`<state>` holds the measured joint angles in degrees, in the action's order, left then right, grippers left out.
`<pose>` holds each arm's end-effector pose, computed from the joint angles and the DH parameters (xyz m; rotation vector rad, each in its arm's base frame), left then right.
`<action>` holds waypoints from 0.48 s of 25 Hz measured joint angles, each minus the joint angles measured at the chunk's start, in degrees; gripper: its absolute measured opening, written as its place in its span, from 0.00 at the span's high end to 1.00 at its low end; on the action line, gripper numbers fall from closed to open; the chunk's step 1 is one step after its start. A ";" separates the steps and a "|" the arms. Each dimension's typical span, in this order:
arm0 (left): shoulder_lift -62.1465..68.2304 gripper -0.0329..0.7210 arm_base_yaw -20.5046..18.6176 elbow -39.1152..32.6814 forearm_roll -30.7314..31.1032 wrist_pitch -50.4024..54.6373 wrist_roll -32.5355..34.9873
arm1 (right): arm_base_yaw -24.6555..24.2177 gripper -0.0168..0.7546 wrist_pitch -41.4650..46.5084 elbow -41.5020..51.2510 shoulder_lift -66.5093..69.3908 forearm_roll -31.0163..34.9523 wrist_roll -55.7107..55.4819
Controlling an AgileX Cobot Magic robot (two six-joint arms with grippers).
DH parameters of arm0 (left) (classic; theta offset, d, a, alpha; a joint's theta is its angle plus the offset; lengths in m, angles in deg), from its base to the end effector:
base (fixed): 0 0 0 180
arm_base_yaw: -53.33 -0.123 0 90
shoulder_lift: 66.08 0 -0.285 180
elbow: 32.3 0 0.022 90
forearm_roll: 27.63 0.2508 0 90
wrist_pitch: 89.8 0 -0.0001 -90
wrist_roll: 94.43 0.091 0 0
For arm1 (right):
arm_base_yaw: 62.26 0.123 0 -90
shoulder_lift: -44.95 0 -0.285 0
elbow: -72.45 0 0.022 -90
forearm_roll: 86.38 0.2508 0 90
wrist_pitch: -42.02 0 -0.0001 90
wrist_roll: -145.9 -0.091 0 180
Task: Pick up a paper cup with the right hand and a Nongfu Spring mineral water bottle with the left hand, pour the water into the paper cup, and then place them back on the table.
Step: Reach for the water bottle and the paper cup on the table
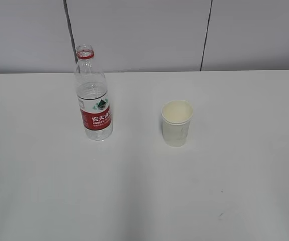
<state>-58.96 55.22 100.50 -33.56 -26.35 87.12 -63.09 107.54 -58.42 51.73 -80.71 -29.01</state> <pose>-0.0120 -0.0080 0.2803 0.0715 2.0523 -0.1275 -0.0101 0.0083 0.2682 -0.0887 2.1137 0.0583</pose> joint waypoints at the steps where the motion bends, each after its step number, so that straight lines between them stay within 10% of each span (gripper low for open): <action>1: 0.00 0.64 0.00 0.00 0.00 0.00 0.00 | 0.00 0.22 0.00 0.00 0.00 0.00 0.00; 12: 0.00 0.64 0.00 0.00 0.00 0.00 0.00 | 0.00 0.22 0.00 0.00 0.00 0.00 0.00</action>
<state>-58.96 55.22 100.50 -33.56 -26.35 87.12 -63.09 107.54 -58.42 51.73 -80.71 -29.01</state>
